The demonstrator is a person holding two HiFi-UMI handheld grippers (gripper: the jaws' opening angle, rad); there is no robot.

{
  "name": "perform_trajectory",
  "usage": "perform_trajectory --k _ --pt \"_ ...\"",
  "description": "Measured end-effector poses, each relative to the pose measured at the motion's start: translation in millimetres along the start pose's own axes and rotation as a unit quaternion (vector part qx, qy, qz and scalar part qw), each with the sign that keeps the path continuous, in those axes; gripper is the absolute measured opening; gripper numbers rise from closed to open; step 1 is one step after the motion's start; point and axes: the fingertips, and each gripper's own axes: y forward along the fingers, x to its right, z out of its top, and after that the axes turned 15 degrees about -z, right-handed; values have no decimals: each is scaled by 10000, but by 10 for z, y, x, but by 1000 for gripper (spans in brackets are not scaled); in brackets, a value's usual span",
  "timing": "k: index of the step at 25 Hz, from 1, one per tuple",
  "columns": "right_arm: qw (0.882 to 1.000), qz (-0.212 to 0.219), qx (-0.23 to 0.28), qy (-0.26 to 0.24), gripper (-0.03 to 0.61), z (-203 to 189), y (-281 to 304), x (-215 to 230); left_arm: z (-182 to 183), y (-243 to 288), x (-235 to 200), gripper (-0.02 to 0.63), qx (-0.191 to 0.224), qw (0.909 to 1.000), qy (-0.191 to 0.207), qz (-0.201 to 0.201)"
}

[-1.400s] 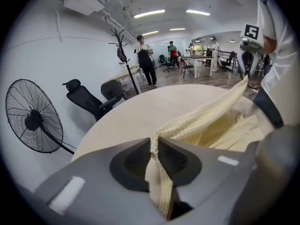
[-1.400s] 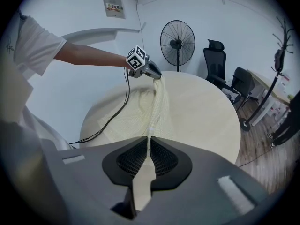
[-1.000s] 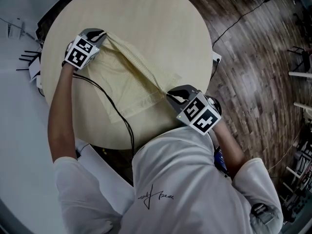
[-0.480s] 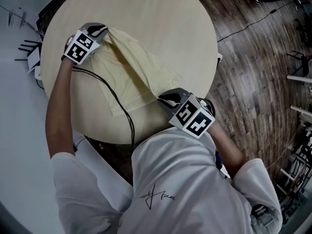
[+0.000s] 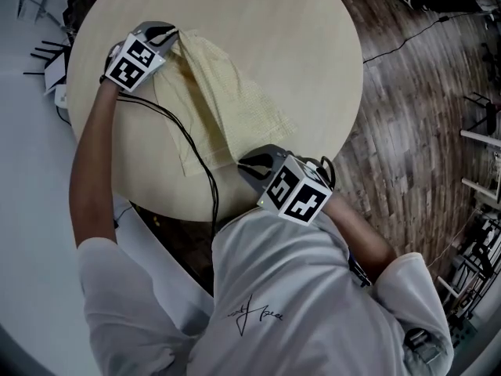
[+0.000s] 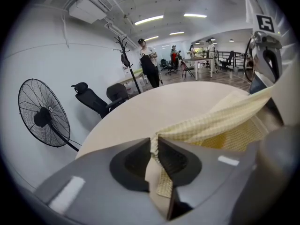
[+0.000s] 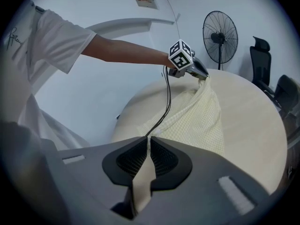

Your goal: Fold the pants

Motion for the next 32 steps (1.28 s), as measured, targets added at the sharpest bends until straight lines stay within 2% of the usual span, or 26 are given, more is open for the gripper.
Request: perform_trajectory --k 6,20,32 --pt "9990 320 -6 -298 20 110 137 -253 -150 -34 24 101 -40 9999 -85 44" --pt "9957 763 -19 -532 20 303 435 -621 -357 -57 37 101 -20 9998 -193 109" --pt "9925 987 -118 -705 20 387 645 -845 -491 -79 68 95 47 10000 10 57"
